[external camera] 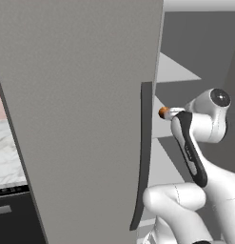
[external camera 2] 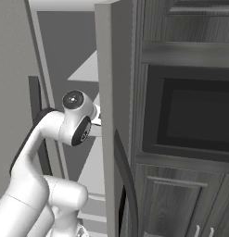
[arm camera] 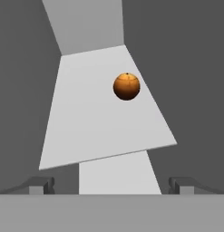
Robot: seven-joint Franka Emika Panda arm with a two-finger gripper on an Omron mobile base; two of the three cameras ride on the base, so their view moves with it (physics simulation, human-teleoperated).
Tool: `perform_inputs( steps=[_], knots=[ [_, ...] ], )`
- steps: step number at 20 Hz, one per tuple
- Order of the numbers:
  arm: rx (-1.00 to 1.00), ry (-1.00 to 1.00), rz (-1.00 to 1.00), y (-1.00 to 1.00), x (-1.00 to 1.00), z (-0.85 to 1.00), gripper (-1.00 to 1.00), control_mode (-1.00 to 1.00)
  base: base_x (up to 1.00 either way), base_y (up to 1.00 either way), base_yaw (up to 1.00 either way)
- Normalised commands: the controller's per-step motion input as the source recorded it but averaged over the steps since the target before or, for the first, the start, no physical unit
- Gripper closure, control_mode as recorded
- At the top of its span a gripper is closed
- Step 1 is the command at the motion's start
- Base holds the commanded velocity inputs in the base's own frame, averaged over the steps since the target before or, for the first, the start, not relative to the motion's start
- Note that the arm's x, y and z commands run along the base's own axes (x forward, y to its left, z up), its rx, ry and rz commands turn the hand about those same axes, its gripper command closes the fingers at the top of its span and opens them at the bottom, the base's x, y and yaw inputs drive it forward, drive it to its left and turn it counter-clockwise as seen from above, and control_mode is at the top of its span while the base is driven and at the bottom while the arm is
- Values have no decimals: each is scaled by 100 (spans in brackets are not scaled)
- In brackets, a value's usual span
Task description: Take the tangerine, steak, and orange from the freezer and place them in the bowl on the counter.
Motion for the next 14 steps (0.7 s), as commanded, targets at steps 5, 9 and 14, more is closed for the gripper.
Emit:
perform_inputs(
  steps=[5, 9, 14],
  knots=[
    [1, 3, -1, -12, 39, 0, -100, -100, 0, 0, 0],
    [0, 0, -1, -2, 44, -8, -100, -100, 0, 0, 0],
    [0, 0, -3, 0, 19, -28, -100, -100, 0, 0, 0]
  ],
)
